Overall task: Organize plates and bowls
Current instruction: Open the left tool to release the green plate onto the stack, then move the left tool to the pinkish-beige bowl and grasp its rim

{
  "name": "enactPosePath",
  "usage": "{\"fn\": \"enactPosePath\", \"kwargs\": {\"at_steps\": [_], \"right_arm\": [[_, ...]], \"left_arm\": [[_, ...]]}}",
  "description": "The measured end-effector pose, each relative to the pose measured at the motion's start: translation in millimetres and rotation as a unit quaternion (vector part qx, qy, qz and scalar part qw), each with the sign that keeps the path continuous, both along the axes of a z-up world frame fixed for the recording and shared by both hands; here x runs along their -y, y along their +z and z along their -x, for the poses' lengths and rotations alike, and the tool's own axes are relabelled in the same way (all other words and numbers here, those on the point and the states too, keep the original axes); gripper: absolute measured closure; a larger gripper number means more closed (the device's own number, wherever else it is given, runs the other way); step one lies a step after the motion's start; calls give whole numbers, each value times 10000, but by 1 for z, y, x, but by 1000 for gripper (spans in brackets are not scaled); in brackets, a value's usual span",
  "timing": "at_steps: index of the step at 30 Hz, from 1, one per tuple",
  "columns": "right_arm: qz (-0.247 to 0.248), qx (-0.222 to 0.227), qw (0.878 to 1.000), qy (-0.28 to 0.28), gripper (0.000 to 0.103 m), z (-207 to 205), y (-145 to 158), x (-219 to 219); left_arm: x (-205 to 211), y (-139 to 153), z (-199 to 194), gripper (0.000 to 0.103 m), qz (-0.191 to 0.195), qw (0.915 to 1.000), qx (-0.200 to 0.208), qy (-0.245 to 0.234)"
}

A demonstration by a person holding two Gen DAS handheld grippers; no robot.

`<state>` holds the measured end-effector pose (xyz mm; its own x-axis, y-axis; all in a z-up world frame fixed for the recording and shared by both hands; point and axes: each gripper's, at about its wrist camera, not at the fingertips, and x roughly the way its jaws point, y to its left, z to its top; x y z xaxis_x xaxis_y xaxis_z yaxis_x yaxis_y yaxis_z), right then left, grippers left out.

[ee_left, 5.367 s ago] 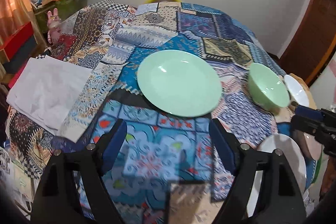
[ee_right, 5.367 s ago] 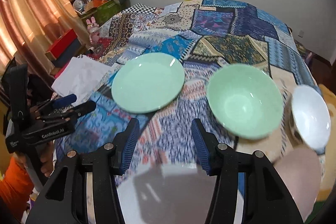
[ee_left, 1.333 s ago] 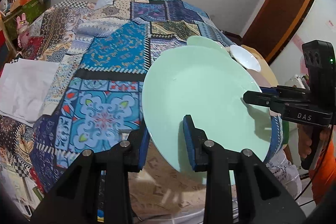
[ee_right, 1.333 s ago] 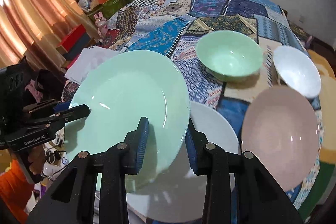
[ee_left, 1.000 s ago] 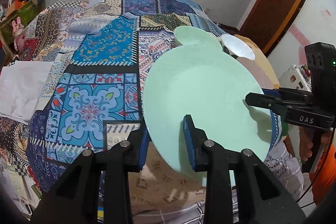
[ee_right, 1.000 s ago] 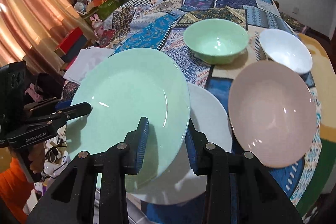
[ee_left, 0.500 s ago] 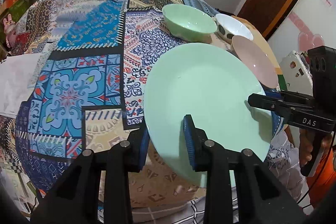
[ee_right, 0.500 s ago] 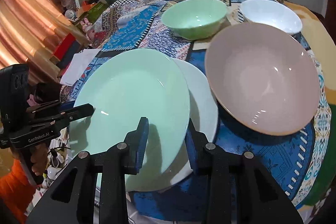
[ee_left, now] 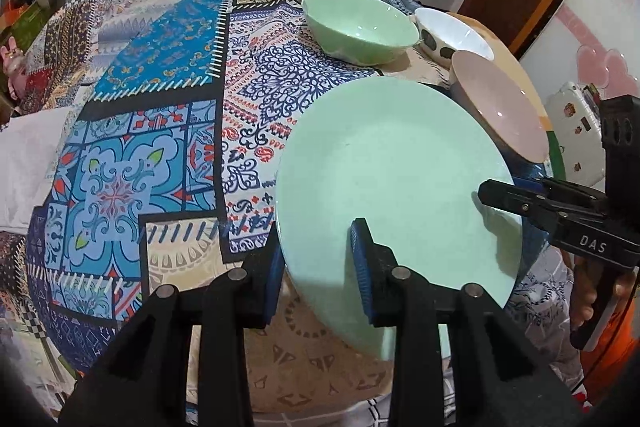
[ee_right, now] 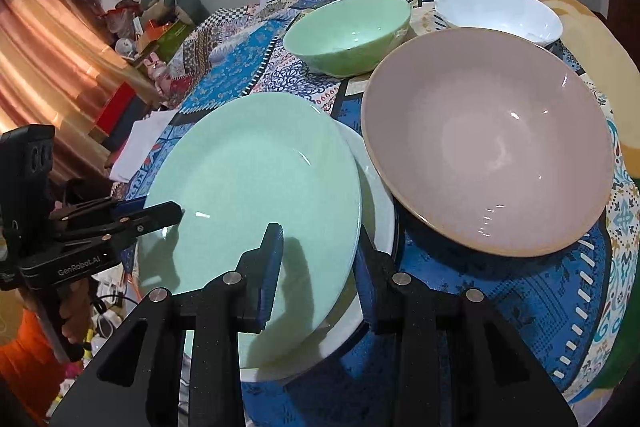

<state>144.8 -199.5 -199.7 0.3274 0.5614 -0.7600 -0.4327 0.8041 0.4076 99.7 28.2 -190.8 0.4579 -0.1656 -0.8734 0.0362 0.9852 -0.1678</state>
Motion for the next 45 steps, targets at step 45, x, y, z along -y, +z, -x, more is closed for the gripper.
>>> {"fn": "enactPosePath", "kwargs": {"at_steps": [45], "right_arm": [[310, 1374, 9842, -1077, 40, -6, 65, 76]], "left_arm": [[50, 48, -25, 40, 268, 9965, 781, -97]]}}
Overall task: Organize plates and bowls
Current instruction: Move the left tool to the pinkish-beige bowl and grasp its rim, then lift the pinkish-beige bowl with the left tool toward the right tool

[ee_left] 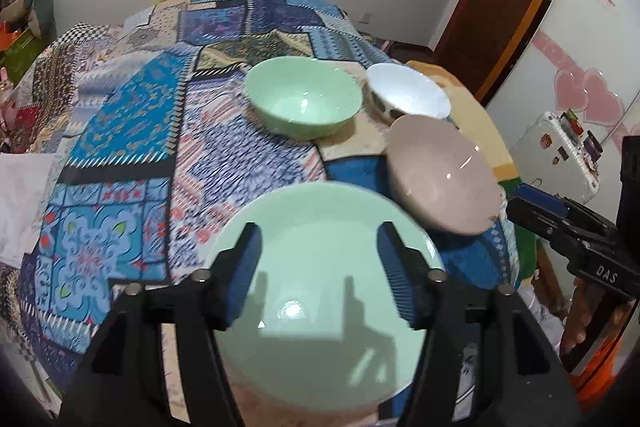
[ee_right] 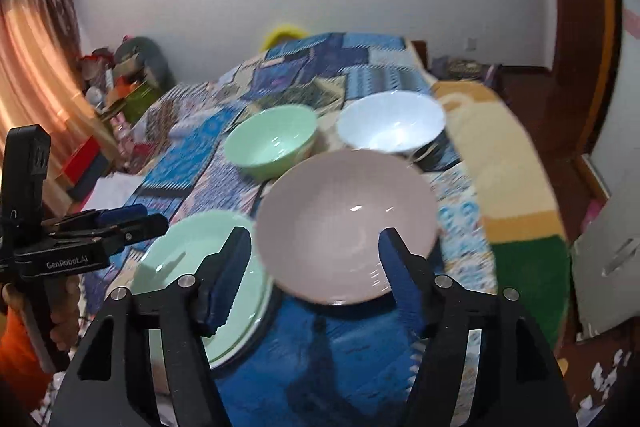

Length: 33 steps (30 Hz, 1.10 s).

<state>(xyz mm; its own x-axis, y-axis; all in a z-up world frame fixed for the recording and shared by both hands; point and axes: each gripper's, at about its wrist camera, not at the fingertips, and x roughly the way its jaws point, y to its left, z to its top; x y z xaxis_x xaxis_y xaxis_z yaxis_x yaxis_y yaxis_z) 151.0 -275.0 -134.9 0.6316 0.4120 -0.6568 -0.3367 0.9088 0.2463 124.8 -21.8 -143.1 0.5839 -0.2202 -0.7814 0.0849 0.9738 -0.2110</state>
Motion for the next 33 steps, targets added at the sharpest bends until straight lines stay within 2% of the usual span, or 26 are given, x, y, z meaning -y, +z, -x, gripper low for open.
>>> {"fn": "enactPosePath", "kwargs": {"at_steps": [5, 7, 14, 21, 23, 25, 28, 33], "right_arm": [[-106, -59, 9996, -251, 37, -15, -11, 16], [-144, -121, 9992, -362, 32, -20, -18, 21], [-359, -460, 9970, -513, 32, -34, -44, 39], [-199, -444, 9974, -523, 33, -35, -54, 40], [-189, -435, 9976, -514, 38, -36, -56, 40], [-178, -446, 9977, -481, 49, -37, -58, 39], [-276, -538, 9973, -410, 59, -39, -61, 39], [-533, -793, 9948, -362, 71, -44, -70, 41]], "left_arm": [[22, -2, -25, 33, -101, 9999, 15, -78], [30, -5, -38, 33, -89, 9999, -69, -110], [54, -26, -72, 33, -75, 9991, -340, -249], [73, -47, -93, 34, -121, 9974, -574, -424], [79, -50, -97, 38, -132, 9970, -600, -480], [85, -53, -100, 43, -152, 9963, -626, -563], [92, -57, -105, 53, -197, 9955, -663, -645], [101, -65, -111, 67, -168, 9937, -797, -770]]}}
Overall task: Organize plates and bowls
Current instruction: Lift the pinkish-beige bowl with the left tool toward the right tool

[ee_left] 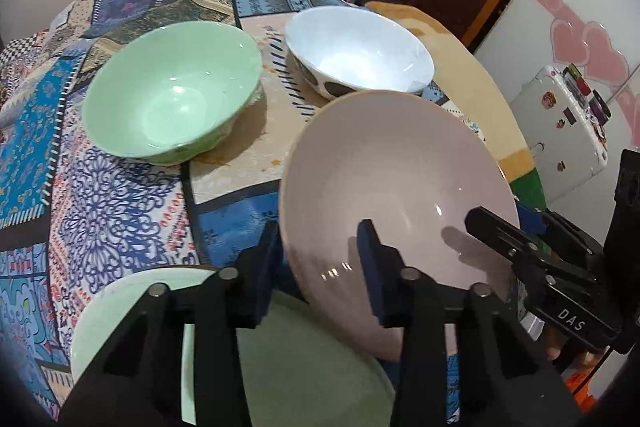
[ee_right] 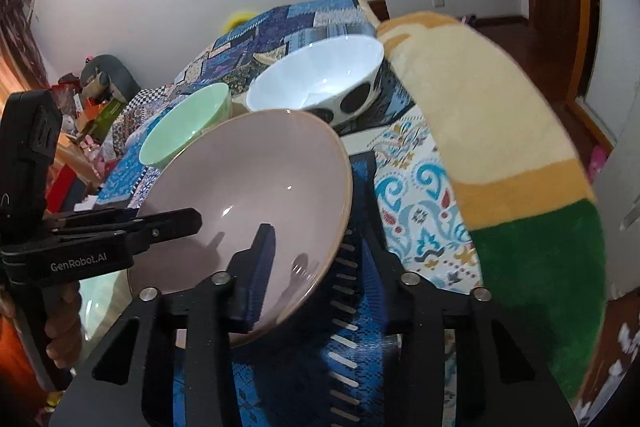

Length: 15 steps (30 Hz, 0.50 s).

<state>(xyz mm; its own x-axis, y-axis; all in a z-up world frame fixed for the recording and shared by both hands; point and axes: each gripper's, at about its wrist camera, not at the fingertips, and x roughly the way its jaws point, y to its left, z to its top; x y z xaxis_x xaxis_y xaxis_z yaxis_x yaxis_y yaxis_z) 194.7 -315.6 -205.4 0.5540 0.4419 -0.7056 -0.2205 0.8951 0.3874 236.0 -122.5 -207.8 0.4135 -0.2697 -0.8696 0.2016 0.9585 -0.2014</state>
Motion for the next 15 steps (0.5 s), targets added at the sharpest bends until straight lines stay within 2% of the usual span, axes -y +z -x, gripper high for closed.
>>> {"fn": "enactPosePath", "kwargs": {"at_steps": [3, 8, 15], "right_arm": [[-86, -55, 9999, 16, 76, -1, -2, -1], [-107, -48, 9999, -49, 76, 1, 0, -2], [-40, -15, 9999, -166, 76, 1, 5, -2]], "left_arm": [[2, -4, -2, 71, 47, 10000, -70, -14], [2, -5, -4, 78, -13, 10000, -49, 4], [4, -4, 0, 80, -88, 9999, -2, 122]]}}
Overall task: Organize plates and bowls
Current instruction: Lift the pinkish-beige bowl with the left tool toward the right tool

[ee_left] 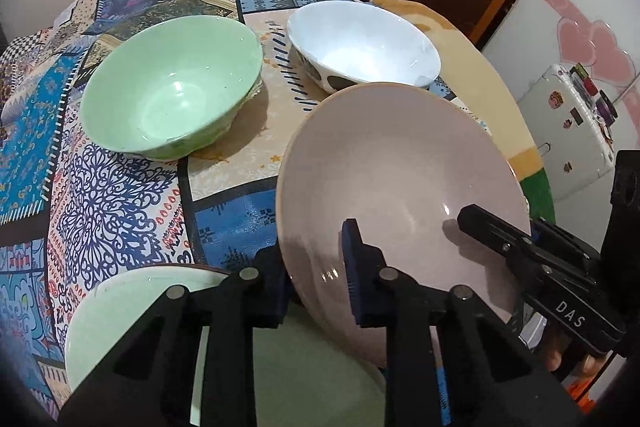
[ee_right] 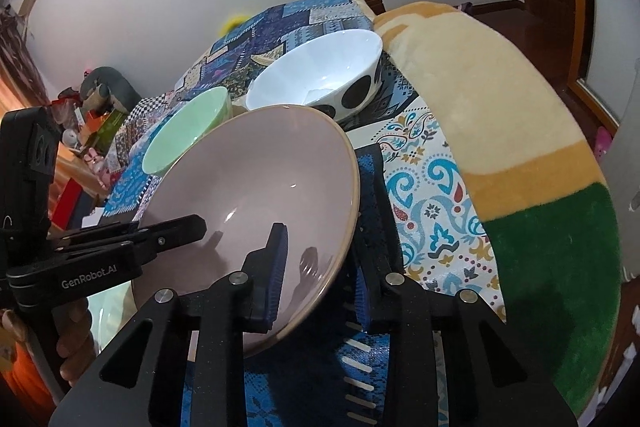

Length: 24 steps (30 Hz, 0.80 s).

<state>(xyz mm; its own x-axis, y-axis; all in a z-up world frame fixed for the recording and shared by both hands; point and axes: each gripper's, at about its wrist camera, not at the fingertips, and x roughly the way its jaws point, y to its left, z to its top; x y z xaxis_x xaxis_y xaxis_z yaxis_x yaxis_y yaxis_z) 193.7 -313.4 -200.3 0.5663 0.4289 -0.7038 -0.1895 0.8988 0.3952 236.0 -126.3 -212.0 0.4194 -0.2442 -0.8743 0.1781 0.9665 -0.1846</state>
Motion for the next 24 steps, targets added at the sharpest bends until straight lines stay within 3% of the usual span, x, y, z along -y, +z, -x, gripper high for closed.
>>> {"fn": "enactPosePath", "kwargs": {"at_steps": [13, 24], "right_arm": [[147, 362, 9992, -27, 76, 18, 32, -2], [251, 664, 9973, 175, 76, 34, 58, -32]], "left_arm": [[3, 27, 21, 82, 161, 9995, 263, -109], [-22, 62, 51, 81, 377, 9974, 613, 82]]}}
